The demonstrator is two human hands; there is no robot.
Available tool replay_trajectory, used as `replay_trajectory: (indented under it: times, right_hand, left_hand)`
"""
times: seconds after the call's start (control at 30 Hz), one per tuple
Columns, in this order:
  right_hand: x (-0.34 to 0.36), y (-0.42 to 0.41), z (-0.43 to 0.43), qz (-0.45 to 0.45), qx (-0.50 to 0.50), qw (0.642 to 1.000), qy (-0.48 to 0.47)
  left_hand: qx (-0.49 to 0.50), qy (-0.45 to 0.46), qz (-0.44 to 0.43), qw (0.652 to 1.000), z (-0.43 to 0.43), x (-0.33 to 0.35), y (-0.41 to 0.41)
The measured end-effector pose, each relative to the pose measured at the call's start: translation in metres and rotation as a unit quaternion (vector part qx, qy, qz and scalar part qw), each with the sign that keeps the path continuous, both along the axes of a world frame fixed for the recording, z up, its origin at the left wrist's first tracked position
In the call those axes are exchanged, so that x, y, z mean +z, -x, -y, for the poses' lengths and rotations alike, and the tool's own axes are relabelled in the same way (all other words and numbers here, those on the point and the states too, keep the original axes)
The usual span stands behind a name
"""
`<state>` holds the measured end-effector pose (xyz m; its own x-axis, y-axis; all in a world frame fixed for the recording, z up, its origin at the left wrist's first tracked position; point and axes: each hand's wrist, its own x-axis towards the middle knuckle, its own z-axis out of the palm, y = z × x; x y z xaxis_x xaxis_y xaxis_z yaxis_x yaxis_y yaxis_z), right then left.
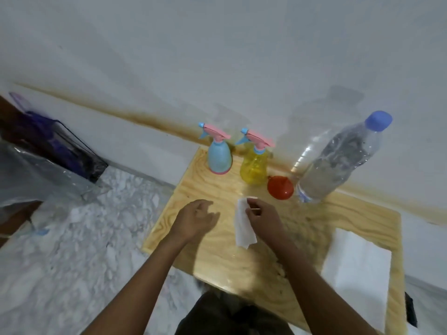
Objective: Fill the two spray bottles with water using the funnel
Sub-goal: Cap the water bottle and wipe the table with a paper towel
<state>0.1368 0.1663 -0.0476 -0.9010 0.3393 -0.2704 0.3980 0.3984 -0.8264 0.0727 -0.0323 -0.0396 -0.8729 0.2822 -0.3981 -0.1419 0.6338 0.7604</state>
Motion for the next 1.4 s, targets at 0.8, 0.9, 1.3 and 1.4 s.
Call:
replay_trajectory:
  times: [0.8, 0.9, 1.3, 1.4]
  right_hand:
    - [-0.093, 0.041, 0.044, 0.012, 0.319, 0.872, -0.371]
    - [-0.092, 0.048, 0.062, 0.030, 0.324, 0.877, -0.353]
    - [-0.079, 0.091, 0.069, 0.009, 0.231, 0.897, -0.378]
    - [-0.081, 0.082, 0.059, -0.017, 0.214, 0.906, -0.366]
  left_hand:
    - [-0.098, 0.221, -0.012, 0.970, 0.057, -0.088, 0.042]
    - [-0.106, 0.227, -0.001, 0.968, 0.056, -0.083, 0.041]
    - [-0.100, 0.216, 0.022, 0.971, 0.060, -0.080, 0.040]
    - [-0.097, 0.215, 0.032, 0.971, 0.059, -0.079, 0.041]
